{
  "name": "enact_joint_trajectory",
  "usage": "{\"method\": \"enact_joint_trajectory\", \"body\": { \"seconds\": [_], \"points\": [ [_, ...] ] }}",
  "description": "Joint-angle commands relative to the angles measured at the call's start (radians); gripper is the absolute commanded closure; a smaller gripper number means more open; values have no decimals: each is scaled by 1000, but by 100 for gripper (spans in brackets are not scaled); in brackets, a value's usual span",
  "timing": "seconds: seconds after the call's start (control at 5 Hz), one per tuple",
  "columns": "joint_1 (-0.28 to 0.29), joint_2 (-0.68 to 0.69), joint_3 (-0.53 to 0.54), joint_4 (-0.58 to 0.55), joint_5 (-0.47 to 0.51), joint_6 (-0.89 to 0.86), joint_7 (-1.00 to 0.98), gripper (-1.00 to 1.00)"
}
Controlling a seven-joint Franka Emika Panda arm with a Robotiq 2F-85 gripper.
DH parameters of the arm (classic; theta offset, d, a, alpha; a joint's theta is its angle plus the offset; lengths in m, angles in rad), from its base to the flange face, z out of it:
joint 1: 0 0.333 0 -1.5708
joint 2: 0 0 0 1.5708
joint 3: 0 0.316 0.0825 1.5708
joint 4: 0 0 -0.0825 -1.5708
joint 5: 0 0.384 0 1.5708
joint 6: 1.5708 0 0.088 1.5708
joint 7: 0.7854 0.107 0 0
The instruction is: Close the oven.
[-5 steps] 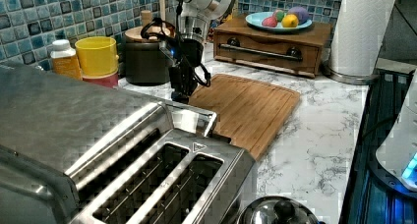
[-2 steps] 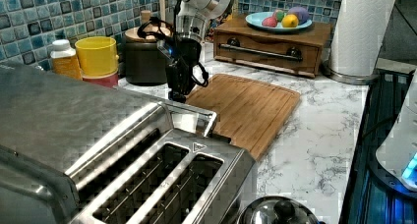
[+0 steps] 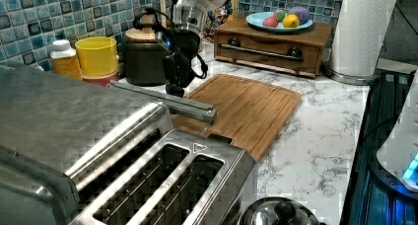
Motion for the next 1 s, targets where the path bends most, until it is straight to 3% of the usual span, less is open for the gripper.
{"method": "enact_joint_trajectory", "body": {
  "seconds": [0.2, 0.6, 0.8, 1.0],
  "points": [
    [179, -239, 130, 131, -199, 28, 161, 100],
    [302, -236, 114, 126, -406, 43, 315, 100],
    [300, -283, 147, 108, -506, 98, 413, 100],
    [350, -308, 117, 119, -693, 106, 652, 100]
  ]
}}
